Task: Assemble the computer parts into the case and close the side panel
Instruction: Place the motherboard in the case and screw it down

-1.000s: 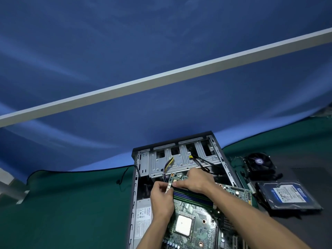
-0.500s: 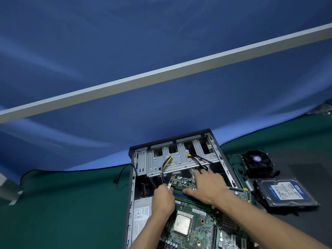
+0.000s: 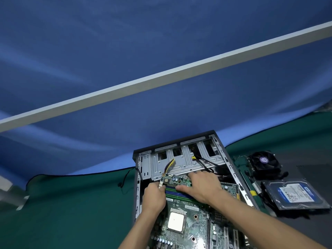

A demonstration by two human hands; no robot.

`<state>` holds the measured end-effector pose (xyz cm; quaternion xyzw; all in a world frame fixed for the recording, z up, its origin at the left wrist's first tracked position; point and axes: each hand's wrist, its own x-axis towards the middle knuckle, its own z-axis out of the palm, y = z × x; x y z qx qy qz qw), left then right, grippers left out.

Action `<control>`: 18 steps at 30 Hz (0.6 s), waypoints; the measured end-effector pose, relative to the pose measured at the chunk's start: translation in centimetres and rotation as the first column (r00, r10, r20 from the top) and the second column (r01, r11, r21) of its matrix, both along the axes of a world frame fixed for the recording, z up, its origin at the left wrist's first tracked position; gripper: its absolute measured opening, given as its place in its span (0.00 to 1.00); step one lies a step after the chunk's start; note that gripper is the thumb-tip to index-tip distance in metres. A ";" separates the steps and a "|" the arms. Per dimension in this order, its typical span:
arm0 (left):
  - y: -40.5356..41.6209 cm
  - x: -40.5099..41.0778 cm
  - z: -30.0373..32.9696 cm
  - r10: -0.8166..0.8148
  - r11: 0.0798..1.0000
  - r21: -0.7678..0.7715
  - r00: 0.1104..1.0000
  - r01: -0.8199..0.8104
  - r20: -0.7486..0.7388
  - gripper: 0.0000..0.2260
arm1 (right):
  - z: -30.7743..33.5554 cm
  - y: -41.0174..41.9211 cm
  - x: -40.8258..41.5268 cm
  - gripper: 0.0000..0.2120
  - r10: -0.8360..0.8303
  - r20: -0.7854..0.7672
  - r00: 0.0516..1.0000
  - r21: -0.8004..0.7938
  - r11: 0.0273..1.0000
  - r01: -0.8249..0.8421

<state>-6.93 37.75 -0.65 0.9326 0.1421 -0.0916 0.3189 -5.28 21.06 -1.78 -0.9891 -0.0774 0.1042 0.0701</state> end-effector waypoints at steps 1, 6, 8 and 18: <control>0.1 0.0 -0.1 -0.004 1.000 -0.018 1.000 0.004 0.001 0.12 | -0.1 0.0 0.0 0.40 -0.006 0.006 1.000 0.005 1.000 0.006; -0.4 -0.2 -0.2 -0.013 1.000 -0.009 0.998 0.014 0.068 0.10 | 0.2 -0.4 0.1 0.40 -0.017 0.021 1.000 0.005 1.000 0.017; -0.4 0.0 0.0 -0.023 0.998 -0.050 0.993 0.028 0.113 0.10 | 0.7 -0.4 0.3 0.42 -0.033 0.040 0.999 0.003 0.999 0.032; -0.9 0.5 1.1 0.092 0.971 -0.230 0.986 -0.058 0.139 0.17 | 2.1 -2.2 0.6 0.37 -0.096 0.201 0.975 0.327 0.945 0.026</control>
